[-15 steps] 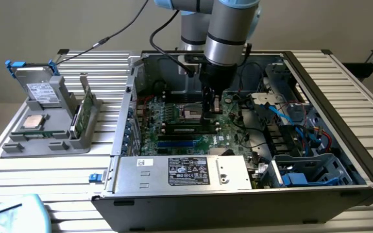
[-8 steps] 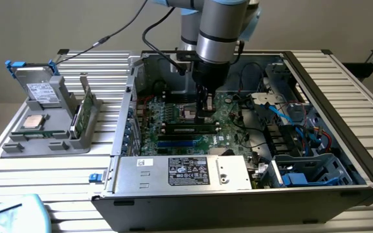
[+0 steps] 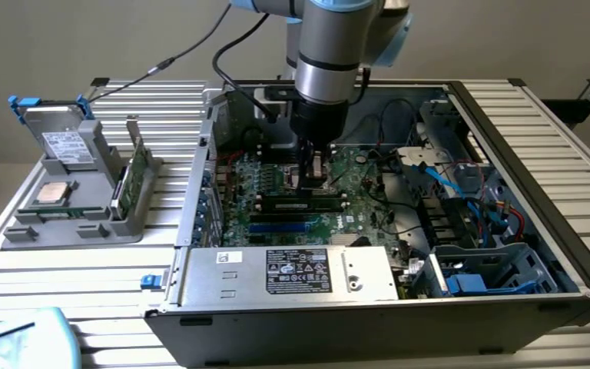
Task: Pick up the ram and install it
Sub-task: 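Press down the ram until it locks into place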
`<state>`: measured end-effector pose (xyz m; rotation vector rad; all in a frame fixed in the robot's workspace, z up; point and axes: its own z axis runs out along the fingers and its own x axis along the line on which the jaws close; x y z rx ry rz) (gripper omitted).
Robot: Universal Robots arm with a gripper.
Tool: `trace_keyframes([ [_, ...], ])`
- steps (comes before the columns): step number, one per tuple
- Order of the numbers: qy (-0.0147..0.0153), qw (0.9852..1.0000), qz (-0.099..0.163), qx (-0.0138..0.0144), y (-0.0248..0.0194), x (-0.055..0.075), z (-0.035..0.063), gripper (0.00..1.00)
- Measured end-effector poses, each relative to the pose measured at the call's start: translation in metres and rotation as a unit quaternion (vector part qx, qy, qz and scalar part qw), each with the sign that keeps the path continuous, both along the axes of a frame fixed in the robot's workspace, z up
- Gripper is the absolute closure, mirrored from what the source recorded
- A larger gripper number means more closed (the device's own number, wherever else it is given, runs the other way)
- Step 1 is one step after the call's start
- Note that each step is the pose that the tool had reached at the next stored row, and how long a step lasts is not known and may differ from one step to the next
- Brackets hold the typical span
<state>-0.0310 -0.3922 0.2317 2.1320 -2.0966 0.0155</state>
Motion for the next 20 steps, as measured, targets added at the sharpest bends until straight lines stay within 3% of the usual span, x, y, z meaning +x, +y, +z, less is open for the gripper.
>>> trace_keyframes([
  [13,-0.0002,1.0,0.0,-0.0003,0.0001,-0.0014,-0.01,0.9],
  [16,0.0007,1.0,0.0,0.0011,0.0005,-0.0013,-0.0066,0.9],
  [20,0.0024,1.0,0.001,0.0001,0.0003,-0.0003,0.0,0.9],
])
